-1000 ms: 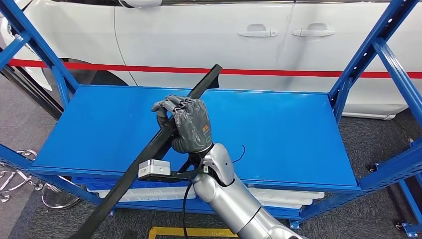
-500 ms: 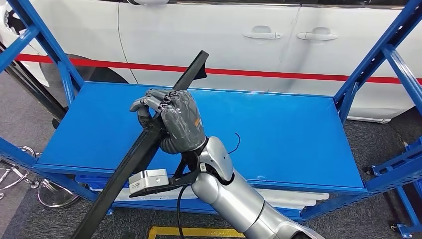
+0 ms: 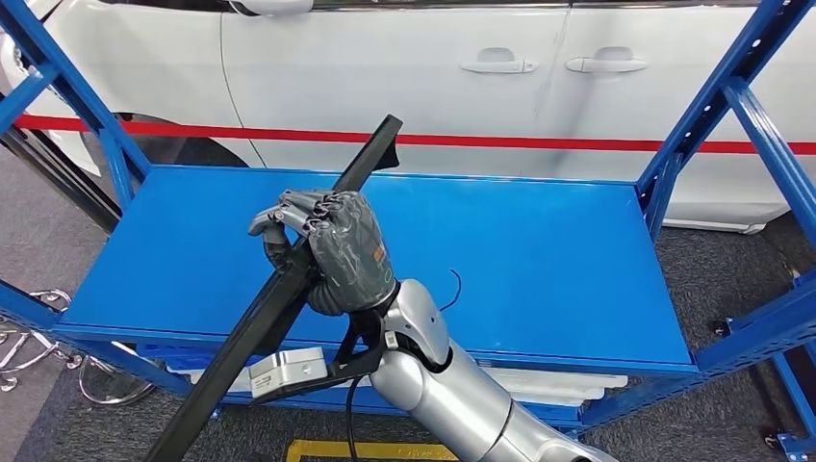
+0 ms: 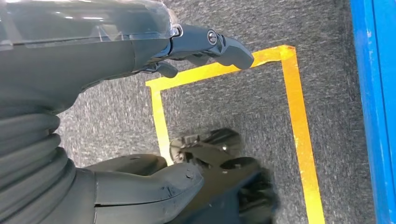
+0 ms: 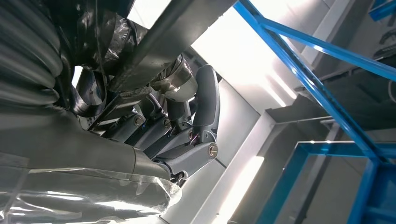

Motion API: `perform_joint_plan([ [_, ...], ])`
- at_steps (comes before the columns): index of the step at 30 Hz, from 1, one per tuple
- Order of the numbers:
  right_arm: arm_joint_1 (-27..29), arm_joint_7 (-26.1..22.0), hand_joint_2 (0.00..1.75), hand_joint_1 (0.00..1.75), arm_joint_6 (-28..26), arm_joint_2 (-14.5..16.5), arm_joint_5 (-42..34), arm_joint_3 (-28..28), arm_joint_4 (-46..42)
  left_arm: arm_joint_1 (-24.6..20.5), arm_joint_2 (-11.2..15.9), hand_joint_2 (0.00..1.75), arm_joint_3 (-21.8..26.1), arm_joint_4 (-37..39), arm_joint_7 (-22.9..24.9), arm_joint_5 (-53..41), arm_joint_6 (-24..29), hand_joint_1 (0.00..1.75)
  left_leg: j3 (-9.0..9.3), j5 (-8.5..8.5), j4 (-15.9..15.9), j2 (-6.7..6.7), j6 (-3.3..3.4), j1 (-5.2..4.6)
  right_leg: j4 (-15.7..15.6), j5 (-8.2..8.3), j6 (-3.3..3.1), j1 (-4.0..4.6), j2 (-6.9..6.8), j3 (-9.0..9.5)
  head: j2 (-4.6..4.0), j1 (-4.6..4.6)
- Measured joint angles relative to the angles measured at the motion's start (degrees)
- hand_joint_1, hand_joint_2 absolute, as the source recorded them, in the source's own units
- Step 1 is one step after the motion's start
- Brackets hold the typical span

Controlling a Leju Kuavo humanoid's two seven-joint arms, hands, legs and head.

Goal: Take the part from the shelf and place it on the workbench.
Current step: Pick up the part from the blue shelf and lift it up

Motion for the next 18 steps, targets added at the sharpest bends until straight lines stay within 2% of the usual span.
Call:
perform_joint_plan([
  [2,0.4,-0.4,1.75,1.75,-0.2,0.0,-0.1,0.0,0.0,0.0,0.0,1.75,0.1,0.0,-0.1,0.4,-0.9,0.0,3.31,2.53,-6.8,-0.03,0.47,-0.17,0.2,-0.16,0.32,0.12,0.09,-0.04,-0.01,0.0],
  [3,0.8,-0.7,1.75,1.75,-0.3,-0.1,-0.2,0.0,0.1,0.0,0.1,1.75,0.2,0.0,0.0,0.4,-1.5,0.0,4.14,2.87,-8.6,-0.07,0.72,-0.32,0.3,-0.17,0.57,0.17,0.09,-0.11,-0.01,0.01],
  [5,1.6,-1.1,1.75,1.75,-0.5,-0.1,-0.2,0.0,0.2,0.2,0.5,1.75,0.3,0.0,0.2,0.3,-2.6,0.0,4.38,2.82,-9.5,-0.15,1.2,-0.62,0.2,-0.07,1.13,0.21,0.08,-0.2,-0.01,0.01],
  [7,2.2,-1.4,1.75,1.75,-0.7,-0.1,-0.3,0.0,0.2,0.4,1.0,1.75,0.3,0.0,0.5,0.3,-3.1,0.0,4.55,3.18,-9.9,-0.1,1.94,-0.35,0.6,-0.54,1.71,0.18,0.04,-0.34,-0.01,0.01],
  [8,2.3,-1.6,1.75,1.75,-0.8,-0.1,-0.3,0.0,0.2,0.4,1.1,1.75,0.3,0.0,0.6,0.3,-3.1,0.0,4.65,3.36,-10.2,-0.04,2.33,-0.2,1.9,-1.51,1.95,0.17,0.02,-0.88,-0.01,0.01],
  [9,2.5,-1.7,1.75,1.75,-0.9,-0.1,-0.4,0.0,0.2,0.4,1.2,1.75,0.4,0.0,0.7,0.3,-3.2,0.0,4.73,3.49,-10.4,0.01,2.65,-0.07,4.5,-3.11,2.16,0.11,-0.01,-2.0,-0.01,0.02],
  [11,3.0,-1.8,1.75,1.75,-1.0,-0.2,-0.5,0.0,0.3,0.4,1.5,1.75,0.6,0.0,0.9,0.4,-3.1,0.0,4.74,3.5,-10.4,0.04,2.9,-0.13,11.8,-6.67,2.47,-0.03,-0.02,-5.41,0.0,0.02],
  [12,3.4,-1.9,1.75,1.75,-1.1,-0.3,-0.7,0.0,0.4,0.4,1.6,1.75,0.7,0.0,0.9,0.4,-3.1,0.0,4.74,3.47,-10.3,0.04,2.93,-0.14,14.8,-7.58,2.58,-0.1,-0.03,-6.82,0.0,0.03],
  [13,3.7,-1.9,1.75,1.75,-1.1,-0.4,-0.9,0.0,0.5,0.4,1.7,1.75,0.7,0.0,0.9,0.6,-3.2,0.0,4.75,3.43,-10.3,0.02,2.93,-0.14,15.8,-7.36,2.63,-0.18,-0.03,-7.35,0.0,0.02],
  [14,4.0,-2.1,1.75,1.75,-1.1,-0.4,-1.1,0.0,0.6,0.4,1.7,1.75,0.8,0.0,1.0,0.8,-3.2,0.0,4.77,3.38,-10.2,-0.01,2.88,-0.14,14.6,-6.11,2.61,-0.25,-0.04,-6.81,0.0,0.02],
  [16,4.5,-2.8,1.75,1.75,-1.1,-0.4,-1.9,0.1,0.6,0.5,1.7,1.75,0.9,0.0,1.8,1.4,-3.3,0.0,4.79,3.2,-9.9,-0.1,2.65,-0.14,7.5,-2.32,2.28,-0.35,-0.05,-3.36,-0.01,0.02],
  [18,5.2,-3.7,1.75,1.75,-1.2,-0.4,-3.0,0.2,0.7,0.5,1.8,1.75,1.3,0.0,3.3,1.9,-3.3,0.0,4.54,3.07,-9.3,-0.15,2.17,-0.35,1.8,-0.32,1.86,-0.15,-0.01,-0.69,-0.01,0.01],
])
